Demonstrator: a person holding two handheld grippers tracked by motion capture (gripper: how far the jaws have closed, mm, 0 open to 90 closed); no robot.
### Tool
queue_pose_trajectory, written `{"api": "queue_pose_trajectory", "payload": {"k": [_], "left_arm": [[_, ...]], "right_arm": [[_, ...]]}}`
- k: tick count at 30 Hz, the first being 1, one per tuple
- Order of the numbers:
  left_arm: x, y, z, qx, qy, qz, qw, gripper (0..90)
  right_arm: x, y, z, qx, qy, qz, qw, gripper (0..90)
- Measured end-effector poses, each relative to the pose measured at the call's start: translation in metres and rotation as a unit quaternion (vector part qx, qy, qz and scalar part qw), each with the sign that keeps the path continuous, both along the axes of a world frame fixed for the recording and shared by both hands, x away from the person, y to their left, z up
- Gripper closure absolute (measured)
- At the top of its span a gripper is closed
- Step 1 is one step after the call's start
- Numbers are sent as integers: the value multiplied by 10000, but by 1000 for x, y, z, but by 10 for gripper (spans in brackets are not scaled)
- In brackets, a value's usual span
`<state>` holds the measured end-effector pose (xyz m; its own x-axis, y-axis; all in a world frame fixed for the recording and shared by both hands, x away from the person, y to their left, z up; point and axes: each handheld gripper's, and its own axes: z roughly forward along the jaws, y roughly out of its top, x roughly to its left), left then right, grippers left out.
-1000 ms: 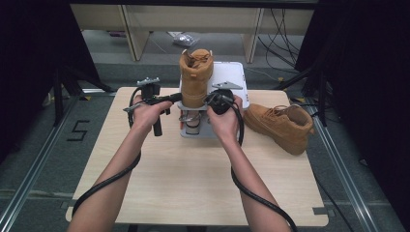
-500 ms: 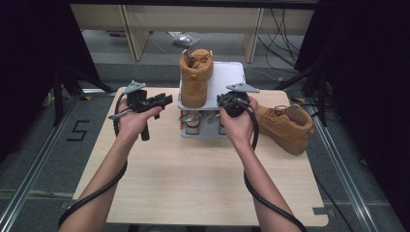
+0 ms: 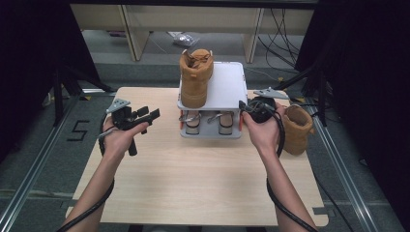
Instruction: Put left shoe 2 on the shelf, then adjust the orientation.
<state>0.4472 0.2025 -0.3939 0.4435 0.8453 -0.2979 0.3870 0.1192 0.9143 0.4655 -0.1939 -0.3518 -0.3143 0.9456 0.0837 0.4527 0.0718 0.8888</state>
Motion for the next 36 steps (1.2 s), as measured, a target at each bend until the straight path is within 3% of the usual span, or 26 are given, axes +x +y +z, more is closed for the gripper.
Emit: {"api": "queue_pose_trajectory", "payload": {"k": [2,11,19,22,24,25,29,31,33,35,36], "left_arm": [[-2,0,-2,27,-55,50,10000,451],[-14,11,-18,107,37,108,9999,466],[-31,20,-41,164,138,169,9996,468],[-37,23,-49,152,135,154,9997,467],[-42,25,-52,166,93,164,9997,466],[-44,25,-54,162,107,177,9997,465],[-50,26,-60,139,170,163,9996,460],[-52,25,-63,87,174,157,9997,460],[-53,23,-65,94,195,143,9997,458],[-54,21,-67,69,211,104,9997,456],[-54,20,-68,100,219,89,9997,456]], "right_arm": [[-2,-3,-1,11,39,-52,10000,638],[-5,-24,-2,-191,171,-84,9996,602],[-8,-61,-7,-474,397,-159,9980,582],[-12,-80,-9,-659,535,-313,9959,569],[-15,-93,-11,-592,676,-530,9945,567],[-14,-104,-13,-745,662,-501,9938,566],[-15,-129,-14,-846,815,-743,9903,559],[-15,-136,-15,-859,875,-717,9899,549],[-14,-140,-19,-1029,976,-700,9874,543],[-13,-143,-24,-1145,1147,-524,9854,537],[-12,-142,-27,-1067,1237,-558,9850,535]]}}
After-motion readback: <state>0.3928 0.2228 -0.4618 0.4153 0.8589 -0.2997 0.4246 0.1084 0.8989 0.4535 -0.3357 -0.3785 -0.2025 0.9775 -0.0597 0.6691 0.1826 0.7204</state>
